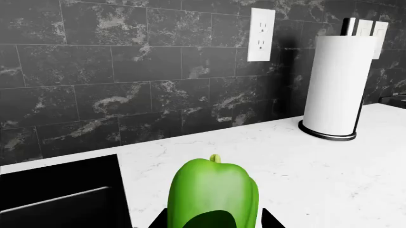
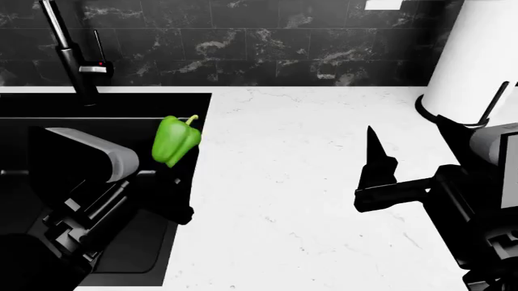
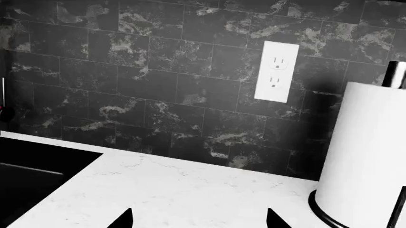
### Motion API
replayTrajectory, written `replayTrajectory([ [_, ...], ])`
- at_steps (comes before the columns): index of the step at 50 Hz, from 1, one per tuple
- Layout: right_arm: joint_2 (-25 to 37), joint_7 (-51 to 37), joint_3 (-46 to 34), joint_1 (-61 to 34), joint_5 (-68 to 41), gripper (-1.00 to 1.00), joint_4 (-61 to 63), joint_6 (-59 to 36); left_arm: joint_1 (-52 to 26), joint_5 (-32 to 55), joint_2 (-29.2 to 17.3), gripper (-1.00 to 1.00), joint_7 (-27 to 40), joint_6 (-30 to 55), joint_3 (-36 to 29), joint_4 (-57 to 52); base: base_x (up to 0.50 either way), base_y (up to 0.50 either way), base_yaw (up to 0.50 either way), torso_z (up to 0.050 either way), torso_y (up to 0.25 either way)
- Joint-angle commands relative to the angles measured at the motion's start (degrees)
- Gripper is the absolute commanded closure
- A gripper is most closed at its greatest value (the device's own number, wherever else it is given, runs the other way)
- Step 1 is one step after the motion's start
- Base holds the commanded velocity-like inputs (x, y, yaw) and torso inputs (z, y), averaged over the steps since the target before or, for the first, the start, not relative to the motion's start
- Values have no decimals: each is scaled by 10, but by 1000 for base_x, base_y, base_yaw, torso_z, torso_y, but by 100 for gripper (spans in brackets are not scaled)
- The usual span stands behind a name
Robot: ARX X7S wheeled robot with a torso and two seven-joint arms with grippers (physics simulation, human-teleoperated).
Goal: Place the avocado, onion, tomato and bell pepper on the cutting board.
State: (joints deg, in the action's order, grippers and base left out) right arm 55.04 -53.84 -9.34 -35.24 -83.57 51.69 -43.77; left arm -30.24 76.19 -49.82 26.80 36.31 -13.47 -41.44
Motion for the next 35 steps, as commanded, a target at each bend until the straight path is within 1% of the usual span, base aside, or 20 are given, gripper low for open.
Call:
replayTrajectory([
  [1,5,10,3,10,5,-100,-3,3,-7,18,-1,100,12,0,3,-6,0,-500,0,0,0],
  [35,4,-2,1,15,11,-100,2,7,-3,-1,9,100,-9,-6,-8,1,0,-500,0,0,0],
])
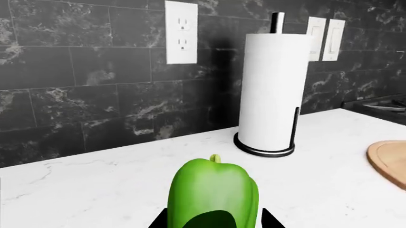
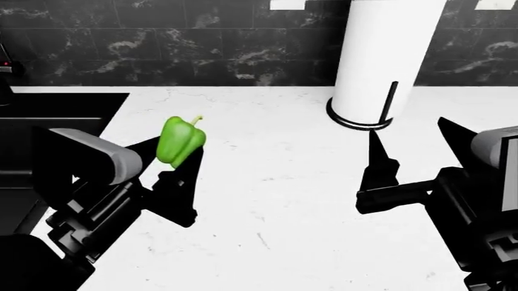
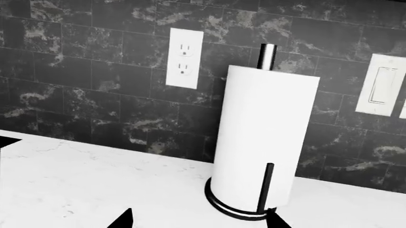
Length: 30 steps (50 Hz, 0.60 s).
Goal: Place the avocado, onion, tomato and bell pepper on the cutting board.
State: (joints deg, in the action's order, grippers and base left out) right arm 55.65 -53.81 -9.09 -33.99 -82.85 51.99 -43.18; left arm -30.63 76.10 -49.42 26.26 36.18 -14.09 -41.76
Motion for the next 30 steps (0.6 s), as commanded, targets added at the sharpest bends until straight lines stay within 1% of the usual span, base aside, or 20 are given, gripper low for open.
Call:
replayTrajectory([
  [1,-2,-1,-2,4,6,-100,-1,1,1,-2,5,100,-5,-5,-3,5,0,-500,0,0,0],
  [18,8,-16,5,4,-13,-100,7,7,7,7,-2,100,-8,-10,2,-6,0,-500,0,0,1],
  [30,19,-24,14,5,-26,-100,14,12,-4,15,-5,100,-2,-8,5,-11,0,-500,0,0,0],
])
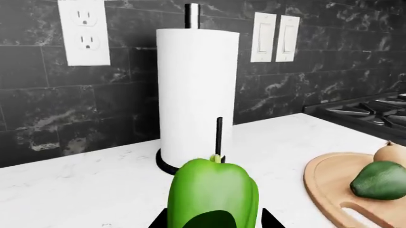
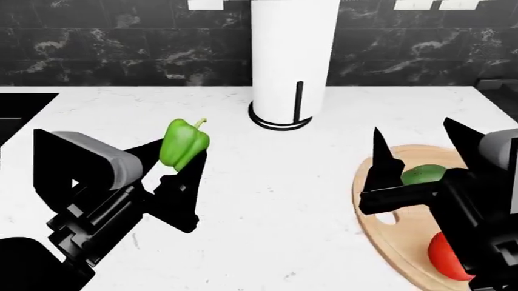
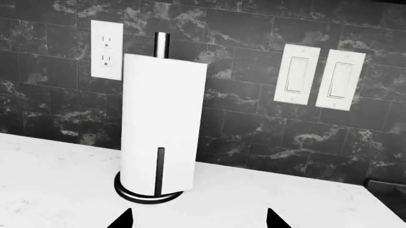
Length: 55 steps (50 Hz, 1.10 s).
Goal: Place the avocado, onion, tomato and bell pepper on the cutting board.
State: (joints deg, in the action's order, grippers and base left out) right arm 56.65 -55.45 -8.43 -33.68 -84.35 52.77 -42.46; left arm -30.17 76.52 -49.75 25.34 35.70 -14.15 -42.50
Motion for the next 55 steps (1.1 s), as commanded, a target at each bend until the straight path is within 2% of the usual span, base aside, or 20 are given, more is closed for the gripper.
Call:
replayTrajectory([
  [1,9,-8,8,3,-11,-100,6,5,-9,12,-2,100,8,-3,5,-4,0,-500,0,0,0],
  [55,18,8,21,28,0,-100,12,22,-35,41,-8,100,29,12,-4,-27,-1,-500,0,0,0],
])
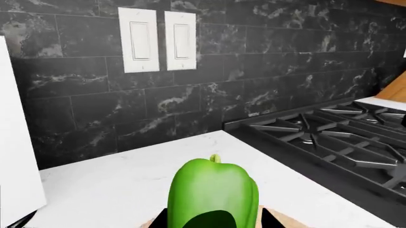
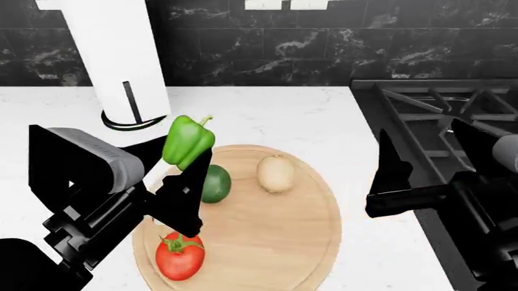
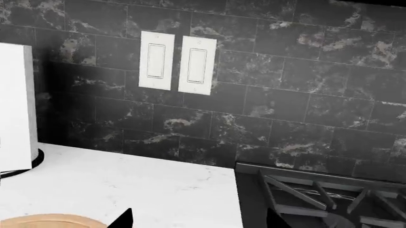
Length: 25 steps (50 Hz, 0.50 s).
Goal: Place the avocado, onion, tomato and bell pepper on the cutting board.
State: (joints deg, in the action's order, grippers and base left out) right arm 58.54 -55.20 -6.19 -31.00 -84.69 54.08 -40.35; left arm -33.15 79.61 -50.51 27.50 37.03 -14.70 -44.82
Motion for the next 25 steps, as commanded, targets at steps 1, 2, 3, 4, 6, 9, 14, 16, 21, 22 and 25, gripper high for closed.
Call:
replayTrajectory([
  [1,-2,6,-1,2,5,-100,-2,1,-6,9,0,100,7,-1,1,-4,-1,-500,0,0,0],
  [2,-1,6,-2,2,6,-100,-1,0,-5,9,0,100,6,-1,1,-4,-1,-500,0,0,0],
  [3,-2,6,-1,3,6,-100,-1,1,-5,8,0,100,5,-2,1,-5,-1,-500,0,0,0],
  [4,-1,6,-2,3,6,-100,-1,1,-5,7,0,100,5,-2,1,-4,-1,-500,0,0,0],
  [6,-1,6,-1,2,6,-100,-1,1,-4,7,0,100,5,-2,0,-4,-1,-500,0,0,0],
  [9,-2,4,-4,-2,4,-100,-1,-2,-2,6,0,100,4,-3,1,-4,-1,-500,0,0,0],
  [14,-5,5,-8,-4,11,-100,0,-3,3,4,-1,100,1,-5,0,-4,-1,-500,0,0,0],
  [16,-5,3,-7,-4,10,-100,0,-2,5,4,0,100,1,-5,0,-3,-1,-369,0,0,0],
  [21,-5,1,-10,-6,12,-100,0,-6,7,1,0,100,-2,-6,-1,-2,0,-113,0,0,0],
  [22,-5,2,-10,-5,13,-100,0,-5,7,2,0,100,-1,-6,-2,-2,0,0,0,0,0],
  [25,-5,3,-10,-4,14,-100,-1,-5,12,0,-1,100,-2,-5,-4,-7,0,0,0,0,0],
])
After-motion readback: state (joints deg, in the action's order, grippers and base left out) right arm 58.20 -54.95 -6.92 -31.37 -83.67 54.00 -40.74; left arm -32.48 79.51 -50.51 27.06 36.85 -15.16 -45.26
